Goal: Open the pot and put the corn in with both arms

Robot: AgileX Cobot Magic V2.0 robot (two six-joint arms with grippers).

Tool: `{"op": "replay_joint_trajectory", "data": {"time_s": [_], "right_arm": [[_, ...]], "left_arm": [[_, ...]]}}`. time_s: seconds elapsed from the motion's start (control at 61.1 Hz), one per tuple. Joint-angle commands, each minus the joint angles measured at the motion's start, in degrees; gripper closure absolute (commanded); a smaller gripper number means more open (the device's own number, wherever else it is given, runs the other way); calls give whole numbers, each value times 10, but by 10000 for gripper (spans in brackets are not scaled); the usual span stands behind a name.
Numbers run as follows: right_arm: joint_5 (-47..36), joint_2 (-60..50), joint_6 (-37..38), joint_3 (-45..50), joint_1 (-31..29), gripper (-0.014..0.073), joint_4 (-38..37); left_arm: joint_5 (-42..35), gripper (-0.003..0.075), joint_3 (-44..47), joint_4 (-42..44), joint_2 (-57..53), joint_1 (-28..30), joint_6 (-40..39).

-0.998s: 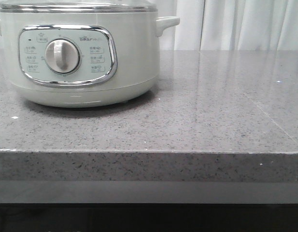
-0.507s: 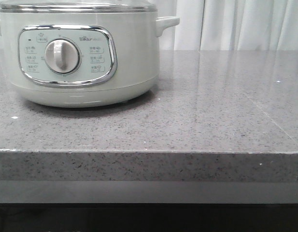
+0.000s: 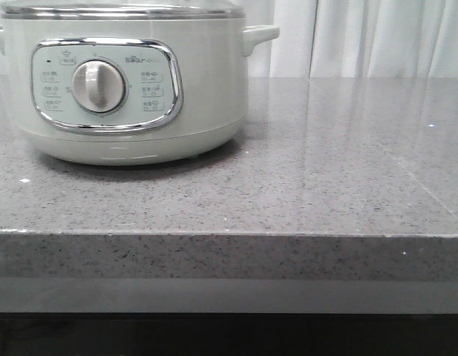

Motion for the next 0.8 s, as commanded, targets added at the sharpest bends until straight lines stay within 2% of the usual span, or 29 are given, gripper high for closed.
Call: {"op": "replay_joint_trajectory", "data": {"time_s": [0.0,0.082,0.245,0.393,0.475,0.786], "right_arm": [[-51,-1,14,1,-11,662,-38],[-63,-15,33,40,-32,662,-67],[-90,-104,64,139,-91,662,-72],[-84,-197,70,205,-106,662,-72],[-76,-229,70,226,-106,662,-73],[-47,-224,70,233,-106,662,-73]], "left_arm": [[-42,738,-1,-6,-14,0,-6],[-42,738,-1,-6,-14,0,-6],[-42,738,-1,-6,-14,0,-6],[-42,738,-1,-6,-14,0,-6],[-42,738,-1,-6,-14,0,-6],[-42,738,-1,-6,-13,0,-6]]}}
